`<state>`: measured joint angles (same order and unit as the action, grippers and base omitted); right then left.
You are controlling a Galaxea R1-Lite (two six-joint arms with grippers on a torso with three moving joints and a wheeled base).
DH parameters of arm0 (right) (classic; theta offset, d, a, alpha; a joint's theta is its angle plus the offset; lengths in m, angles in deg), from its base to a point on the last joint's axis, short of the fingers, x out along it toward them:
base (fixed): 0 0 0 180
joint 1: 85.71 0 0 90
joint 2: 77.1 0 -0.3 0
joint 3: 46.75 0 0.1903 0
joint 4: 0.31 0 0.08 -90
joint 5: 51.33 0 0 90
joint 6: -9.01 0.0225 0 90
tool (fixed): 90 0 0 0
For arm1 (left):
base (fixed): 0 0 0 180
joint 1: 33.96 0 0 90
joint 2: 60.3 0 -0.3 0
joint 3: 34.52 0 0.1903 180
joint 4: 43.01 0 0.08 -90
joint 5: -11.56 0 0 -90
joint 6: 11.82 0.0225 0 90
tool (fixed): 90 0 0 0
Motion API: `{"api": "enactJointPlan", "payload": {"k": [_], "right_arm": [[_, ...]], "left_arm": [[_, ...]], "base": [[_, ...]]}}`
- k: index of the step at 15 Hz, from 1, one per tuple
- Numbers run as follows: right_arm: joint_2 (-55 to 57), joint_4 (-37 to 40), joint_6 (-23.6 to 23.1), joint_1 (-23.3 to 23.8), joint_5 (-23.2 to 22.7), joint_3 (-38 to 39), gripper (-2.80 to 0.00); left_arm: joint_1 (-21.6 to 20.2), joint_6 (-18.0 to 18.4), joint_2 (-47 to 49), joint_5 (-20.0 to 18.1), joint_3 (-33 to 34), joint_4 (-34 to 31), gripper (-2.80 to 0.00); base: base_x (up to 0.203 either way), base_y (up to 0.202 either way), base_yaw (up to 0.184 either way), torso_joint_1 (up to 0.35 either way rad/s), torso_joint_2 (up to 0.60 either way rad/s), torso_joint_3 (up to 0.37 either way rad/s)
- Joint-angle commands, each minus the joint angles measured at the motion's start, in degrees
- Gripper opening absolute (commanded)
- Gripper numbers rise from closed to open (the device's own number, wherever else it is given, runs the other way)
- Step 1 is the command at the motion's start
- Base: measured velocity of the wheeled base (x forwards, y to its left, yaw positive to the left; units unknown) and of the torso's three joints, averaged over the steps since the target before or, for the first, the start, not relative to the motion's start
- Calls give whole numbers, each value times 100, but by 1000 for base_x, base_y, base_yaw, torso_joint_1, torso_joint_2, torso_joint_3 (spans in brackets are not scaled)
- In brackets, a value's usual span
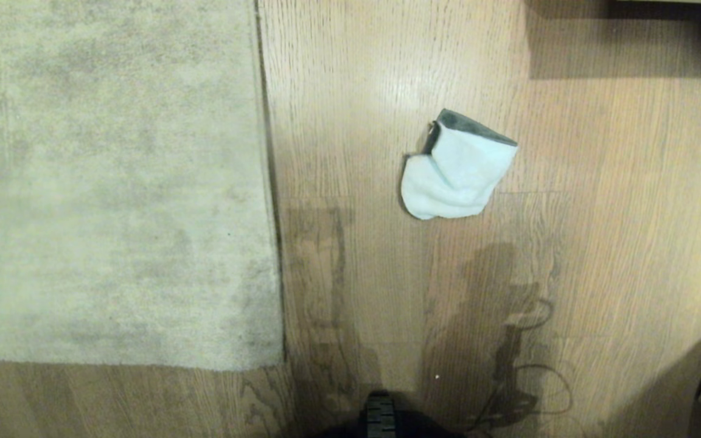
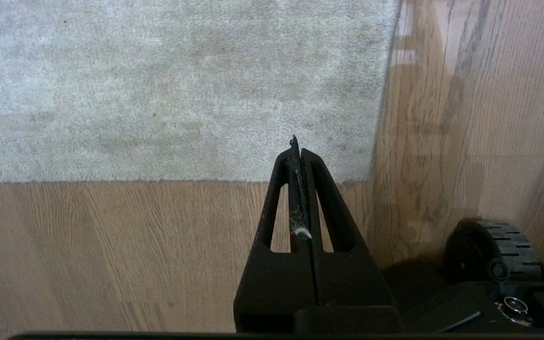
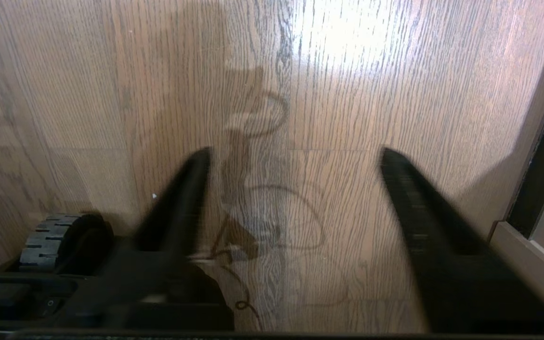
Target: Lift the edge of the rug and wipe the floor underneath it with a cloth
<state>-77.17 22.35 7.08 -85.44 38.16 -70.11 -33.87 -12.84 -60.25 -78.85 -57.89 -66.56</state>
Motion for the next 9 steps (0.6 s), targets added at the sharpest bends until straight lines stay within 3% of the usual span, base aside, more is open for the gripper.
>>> {"api": "enactJointPlan", "payload": {"k": [1,9], "right_arm": [[16,-8,17,0,-10,0,-280],[16,0,17,0,-10,0,-280]], "left_arm": [[-1,-4,4,-2,0,1,-280],[-1,-4,4,-2,0,1,-280]], "base": [[0,0,0,0,0,0],[0,0,0,0,0,0]]}}
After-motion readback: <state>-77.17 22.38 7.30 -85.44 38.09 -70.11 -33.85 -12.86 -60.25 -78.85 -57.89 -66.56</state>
